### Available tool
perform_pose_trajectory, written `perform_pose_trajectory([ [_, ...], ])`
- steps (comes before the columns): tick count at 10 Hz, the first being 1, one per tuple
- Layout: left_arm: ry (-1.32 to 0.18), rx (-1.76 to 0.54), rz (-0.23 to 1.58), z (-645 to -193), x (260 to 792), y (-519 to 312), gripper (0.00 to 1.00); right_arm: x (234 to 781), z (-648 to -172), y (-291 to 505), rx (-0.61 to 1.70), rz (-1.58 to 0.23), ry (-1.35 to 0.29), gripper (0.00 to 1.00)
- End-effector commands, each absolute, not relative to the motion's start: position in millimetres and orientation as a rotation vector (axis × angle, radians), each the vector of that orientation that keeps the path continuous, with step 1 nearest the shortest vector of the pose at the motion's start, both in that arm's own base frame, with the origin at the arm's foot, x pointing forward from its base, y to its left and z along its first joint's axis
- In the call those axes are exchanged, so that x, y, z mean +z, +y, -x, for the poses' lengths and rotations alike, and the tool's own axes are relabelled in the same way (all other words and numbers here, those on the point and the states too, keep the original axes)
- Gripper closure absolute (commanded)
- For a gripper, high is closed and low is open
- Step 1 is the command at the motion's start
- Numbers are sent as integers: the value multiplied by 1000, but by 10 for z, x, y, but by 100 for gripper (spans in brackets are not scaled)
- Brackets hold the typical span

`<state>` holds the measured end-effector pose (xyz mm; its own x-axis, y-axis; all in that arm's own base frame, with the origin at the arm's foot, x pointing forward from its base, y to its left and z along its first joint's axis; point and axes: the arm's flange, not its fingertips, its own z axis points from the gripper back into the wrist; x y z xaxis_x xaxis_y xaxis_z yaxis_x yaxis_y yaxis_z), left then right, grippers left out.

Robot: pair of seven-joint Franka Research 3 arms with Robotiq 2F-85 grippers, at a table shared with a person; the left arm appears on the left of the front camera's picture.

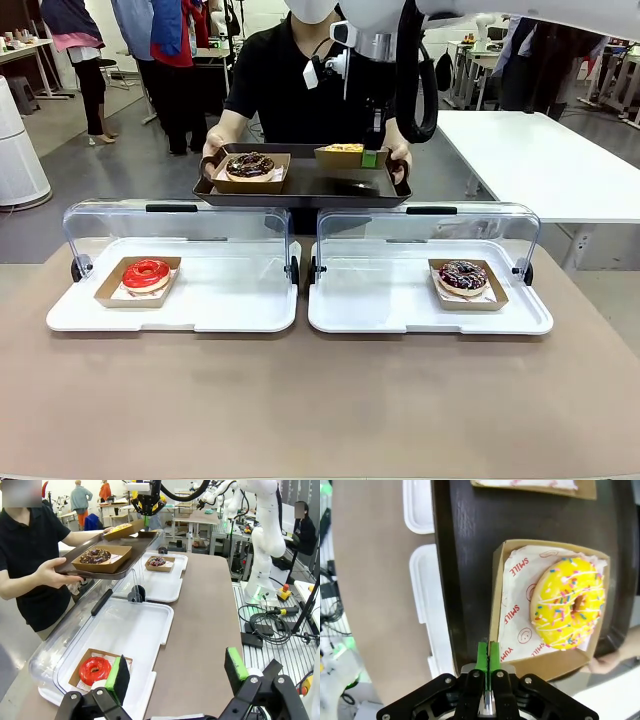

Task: Provide the desired donut to the person.
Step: Place the picked Paper togo box onto the Handle tray extended by the person.

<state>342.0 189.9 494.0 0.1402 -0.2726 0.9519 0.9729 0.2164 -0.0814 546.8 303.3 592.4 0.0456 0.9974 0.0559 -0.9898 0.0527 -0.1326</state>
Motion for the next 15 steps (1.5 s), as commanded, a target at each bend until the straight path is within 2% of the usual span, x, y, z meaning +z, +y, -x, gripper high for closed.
perform_pose_trajectory([
  [1, -1033, -1107, 909, -3411, 4950, 1903, 0, 5942, -5485, 3018, 1562, 22, -136, 98],
  [7, -1033, -1107, 909, -3411, 4950, 1903, 0, 5620, -5572, 2953, 1567, -30, -45, 98],
  [8, -1033, -1107, 909, -3411, 4950, 1903, 0, 5617, -5570, 2958, 1564, -29, -35, 81],
  [9, -1033, -1107, 909, -3411, 4950, 1903, 0, 5647, -5578, 2964, 1567, -26, -42, 38],
  [10, -1033, -1107, 909, -3411, 4950, 1903, 0, 5656, -5578, 2962, 1564, -27, -41, 21],
  [11, -1033, -1107, 909, -3411, 4950, 1903, 0, 5640, -5569, 2957, 1567, -27, -39, 0],
  [13, -1033, -1107, 909, -3411, 4950, 1903, 0, 5656, -5582, 2954, 1566, -26, -38, 0],
  [14, -1033, -1107, 909, -3411, 4950, 1903, 0, 5664, -5580, 2959, 1566, -17, -34, 4],
  [15, -1033, -1107, 909, -3411, 4950, 1903, 0, 5660, -5561, 2963, 1572, -15, -30, 0],
])
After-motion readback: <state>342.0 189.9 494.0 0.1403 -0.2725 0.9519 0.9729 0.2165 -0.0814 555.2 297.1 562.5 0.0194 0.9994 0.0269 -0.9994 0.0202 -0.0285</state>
